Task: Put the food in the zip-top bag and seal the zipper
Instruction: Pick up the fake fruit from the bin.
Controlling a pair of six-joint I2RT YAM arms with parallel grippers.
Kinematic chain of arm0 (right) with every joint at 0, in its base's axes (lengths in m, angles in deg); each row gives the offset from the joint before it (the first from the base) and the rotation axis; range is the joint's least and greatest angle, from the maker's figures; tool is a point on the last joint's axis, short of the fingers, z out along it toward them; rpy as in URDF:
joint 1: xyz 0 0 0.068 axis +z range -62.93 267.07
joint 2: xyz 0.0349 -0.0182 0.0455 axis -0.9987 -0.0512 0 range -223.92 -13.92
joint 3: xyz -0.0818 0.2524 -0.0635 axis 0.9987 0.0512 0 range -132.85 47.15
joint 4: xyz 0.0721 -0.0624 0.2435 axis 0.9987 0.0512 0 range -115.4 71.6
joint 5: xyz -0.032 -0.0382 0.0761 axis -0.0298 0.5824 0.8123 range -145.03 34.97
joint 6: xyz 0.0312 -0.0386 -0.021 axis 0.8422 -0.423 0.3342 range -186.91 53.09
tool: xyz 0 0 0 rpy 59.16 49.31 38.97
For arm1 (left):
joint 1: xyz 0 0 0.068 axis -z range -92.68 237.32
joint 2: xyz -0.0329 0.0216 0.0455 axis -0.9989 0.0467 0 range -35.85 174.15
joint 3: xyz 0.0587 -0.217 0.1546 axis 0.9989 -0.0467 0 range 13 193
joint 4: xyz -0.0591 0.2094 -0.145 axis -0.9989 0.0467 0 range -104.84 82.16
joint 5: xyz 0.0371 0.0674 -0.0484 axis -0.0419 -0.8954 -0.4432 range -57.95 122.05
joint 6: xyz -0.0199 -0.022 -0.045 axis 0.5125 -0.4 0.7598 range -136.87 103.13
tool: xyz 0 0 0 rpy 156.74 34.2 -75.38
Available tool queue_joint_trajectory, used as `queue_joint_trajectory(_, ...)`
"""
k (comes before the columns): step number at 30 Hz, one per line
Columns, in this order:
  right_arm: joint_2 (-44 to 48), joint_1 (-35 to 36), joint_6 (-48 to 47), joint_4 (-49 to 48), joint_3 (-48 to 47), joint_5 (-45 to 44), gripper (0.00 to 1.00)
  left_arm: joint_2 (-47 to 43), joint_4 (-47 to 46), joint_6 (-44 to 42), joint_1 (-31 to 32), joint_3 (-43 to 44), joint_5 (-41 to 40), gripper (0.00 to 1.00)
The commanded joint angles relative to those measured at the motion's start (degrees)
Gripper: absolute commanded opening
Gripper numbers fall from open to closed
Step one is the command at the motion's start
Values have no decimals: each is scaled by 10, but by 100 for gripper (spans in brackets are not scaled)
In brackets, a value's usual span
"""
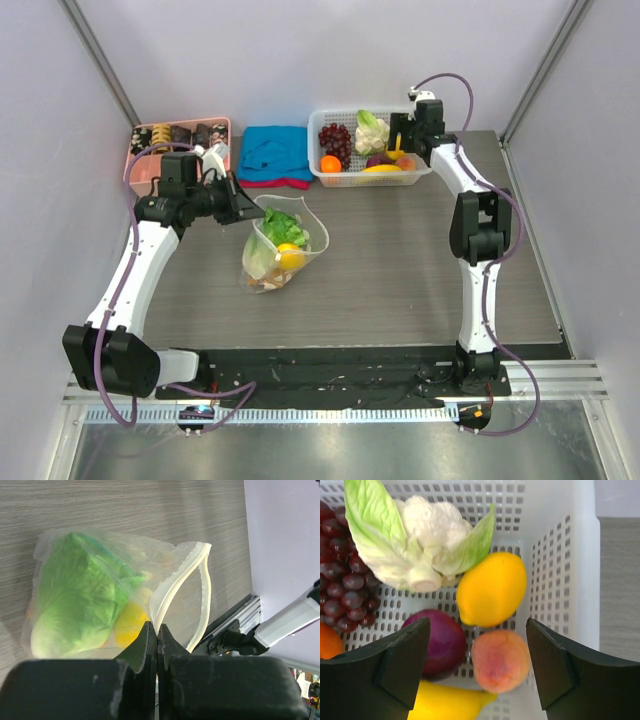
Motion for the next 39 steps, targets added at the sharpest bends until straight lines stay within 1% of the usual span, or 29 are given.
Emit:
queue_joint_trajectory(1,-31,6,-26,-32,-82,-7,82,-10,-15,-14,-4,1,5,0)
queue_joint_trajectory(5,-62,6,-33,-40,-96,-7,82,-3,-14,-16,-3,-1,5,0)
queue_joint_trajectory(6,-72,6,-35,-43,-95,-29,82,-3,-14,-15,-4,-1,5,0)
queue_joint_trajectory(10,-91,7,-39,-46,-94,-35,82,1,-14,-17,-4,-2,8,0)
queue_joint_trajectory(14,-101,8,-39,-46,-86,-34,82,10,-11,-20,-3,-2,8,0)
queue_joint_trajectory(18,-114,6,-58,-46,-86,-42,84,12,-13,-21,-4,-1,8,0)
queue_joint_trajectory(21,-122,7,-57,-48,-91,-45,83,13,-12,-22,-4,-2,6,0)
queue_joint_trajectory(23,-124,7,-57,-54,-98,-47,78,15,-12,-23,-4,-3,6,0)
queue_joint_trajectory(24,-124,6,-56,-55,-101,-48,70,15,-12,-23,-4,-3,6,0)
queue_joint_trajectory(26,-119,7,-54,-63,-107,-52,62,15,-11,-24,-4,-2,6,0)
queue_joint_trajectory(27,-115,7,-52,-68,-108,-54,53,16,-10,-26,-4,-1,6,0)
queue_joint_trajectory(29,-104,7,-52,-81,-106,-60,44,16,-11,-25,-4,0,5,0)
queue_joint_trajectory(30,-92,7,-52,-86,-105,-62,37,15,-10,-25,-4,1,6,0)
queue_joint_trajectory(32,-76,7,-51,-96,-98,-65,31,15,-9,-27,-4,1,6,0)
queue_joint_trajectory(33,-57,7,-49,-98,-94,-65,26,14,-9,-27,-4,0,6,0)
queue_joint_trajectory(35,-37,7,-45,-105,-75,-60,21,12,-10,-27,-3,-1,6,0)
queue_joint_trajectory(36,-15,7,-42,-107,-68,-50,17,12,-10,-28,-4,-3,5,0)
queue_joint_trajectory(39,24,8,-29,-107,-41,-30,9,10,-11,-28,-3,-9,1,0)
